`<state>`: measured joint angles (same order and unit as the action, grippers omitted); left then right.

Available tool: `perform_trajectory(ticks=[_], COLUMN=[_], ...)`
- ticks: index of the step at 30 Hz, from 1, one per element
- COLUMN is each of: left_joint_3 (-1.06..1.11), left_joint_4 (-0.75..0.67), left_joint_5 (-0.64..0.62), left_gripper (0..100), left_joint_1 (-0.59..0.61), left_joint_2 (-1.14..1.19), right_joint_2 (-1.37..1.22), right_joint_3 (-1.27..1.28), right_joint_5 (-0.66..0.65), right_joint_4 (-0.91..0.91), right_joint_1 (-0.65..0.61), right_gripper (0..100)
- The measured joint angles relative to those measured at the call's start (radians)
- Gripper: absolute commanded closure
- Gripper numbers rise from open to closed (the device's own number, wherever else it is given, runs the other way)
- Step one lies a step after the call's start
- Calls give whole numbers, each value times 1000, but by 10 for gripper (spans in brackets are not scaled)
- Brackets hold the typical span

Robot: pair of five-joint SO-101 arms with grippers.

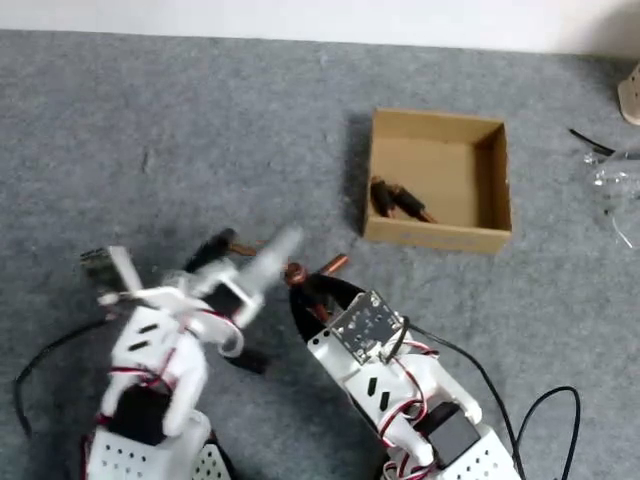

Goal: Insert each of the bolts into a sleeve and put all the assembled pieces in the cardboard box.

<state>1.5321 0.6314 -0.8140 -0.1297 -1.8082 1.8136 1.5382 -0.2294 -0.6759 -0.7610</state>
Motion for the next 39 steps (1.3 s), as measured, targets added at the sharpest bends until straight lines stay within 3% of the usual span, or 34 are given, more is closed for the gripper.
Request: perform_trajectory(ticks=[5,8,17,23,28,34,39], left_joint_3=[-14,-14,-14,78,140,144,144], left_joint_4=[-3,-2,91,91,34,3,0], left_joint_5=[-60,-43,391,620,893,921,930], left_gripper=[540,613,998,971,982,982,980], left_joint_1=[71,68,35,60,219,276,282], left_joint_2=[0,0,0,0,0,2,2], right_joint_2=[0,0,0,0,-3,0,0], right_joint_3=[0,0,0,8,118,130,132], right_joint_5=[0,0,0,0,0,0,0], right_joint_4=[0,0,0,23,166,242,242], right_joint_1=[0,0,0,40,66,74,166], right_gripper=[995,995,995,995,995,995,995])
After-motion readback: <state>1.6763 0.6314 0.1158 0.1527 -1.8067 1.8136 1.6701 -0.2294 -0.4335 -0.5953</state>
